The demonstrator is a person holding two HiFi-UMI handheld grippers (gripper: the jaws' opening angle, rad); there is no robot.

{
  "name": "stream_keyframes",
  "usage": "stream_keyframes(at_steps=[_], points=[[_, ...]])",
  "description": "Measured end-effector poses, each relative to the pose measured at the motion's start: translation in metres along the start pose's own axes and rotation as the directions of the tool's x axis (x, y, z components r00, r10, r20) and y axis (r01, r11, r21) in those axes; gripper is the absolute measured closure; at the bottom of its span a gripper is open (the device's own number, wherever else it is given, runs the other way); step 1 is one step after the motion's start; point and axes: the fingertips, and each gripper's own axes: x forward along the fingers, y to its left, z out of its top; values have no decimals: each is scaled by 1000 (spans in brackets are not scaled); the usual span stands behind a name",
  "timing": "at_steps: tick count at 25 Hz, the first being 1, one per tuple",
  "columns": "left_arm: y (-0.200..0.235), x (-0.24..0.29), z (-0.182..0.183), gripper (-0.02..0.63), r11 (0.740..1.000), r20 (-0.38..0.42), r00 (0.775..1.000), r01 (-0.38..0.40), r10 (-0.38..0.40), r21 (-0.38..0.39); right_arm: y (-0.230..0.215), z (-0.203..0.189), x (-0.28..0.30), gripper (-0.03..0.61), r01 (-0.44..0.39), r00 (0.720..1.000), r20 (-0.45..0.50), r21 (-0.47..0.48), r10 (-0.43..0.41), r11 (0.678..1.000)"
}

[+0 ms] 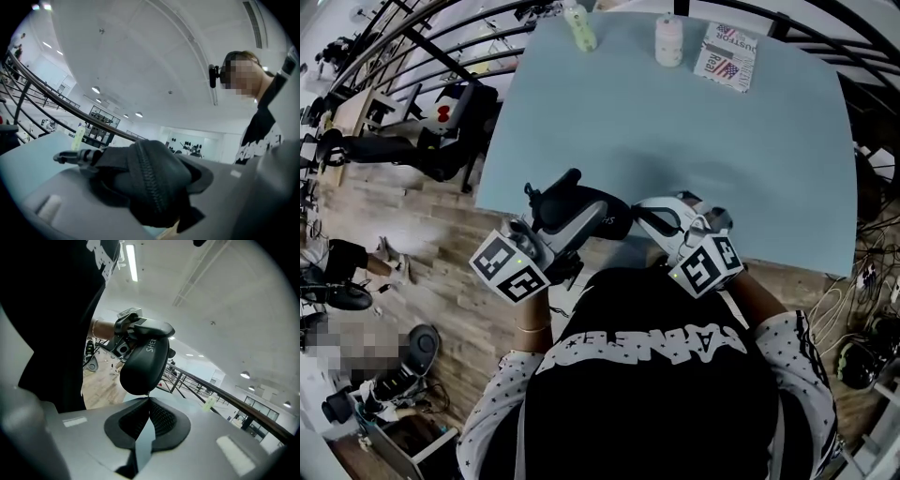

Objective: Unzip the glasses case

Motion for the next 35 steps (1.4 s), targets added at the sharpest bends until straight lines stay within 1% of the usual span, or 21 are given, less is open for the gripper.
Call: stream_keyframes(at_steps=[3,8,12,15,19,24,31,35], points=[[0,0,-3,614,1000,-3,1000,5,-5,-10,1,-1,-1,572,-1,1000,-14,-26,1,1000],[5,6,-2,614,999,-13,999,46,-46,-11,-6,-3,1,572,14,998,-59,-74,-19,997],[7,18,4,614,996,-17,996,85,-85,-7,-20,-5,0,572,45,994,-97,-76,-52,996],[10,20,9,614,994,-29,994,105,-105,-4,-29,0,3,572,56,993,-99,-66,-62,996],[21,14,16,614,993,-44,992,114,-115,-17,-34,10,16,572,55,992,-105,-84,-64,995],[29,7,25,614,992,-52,991,123,-123,-6,-39,21,29,572,58,991,-110,-102,-69,993],[35,4,26,614,989,-83,985,149,-149,-6,-46,30,41,572,47,990,-122,-136,-64,990],[41,2,22,614,988,-95,984,151,-151,-6,-49,32,49,572,47,990,-122,-151,-66,987]])
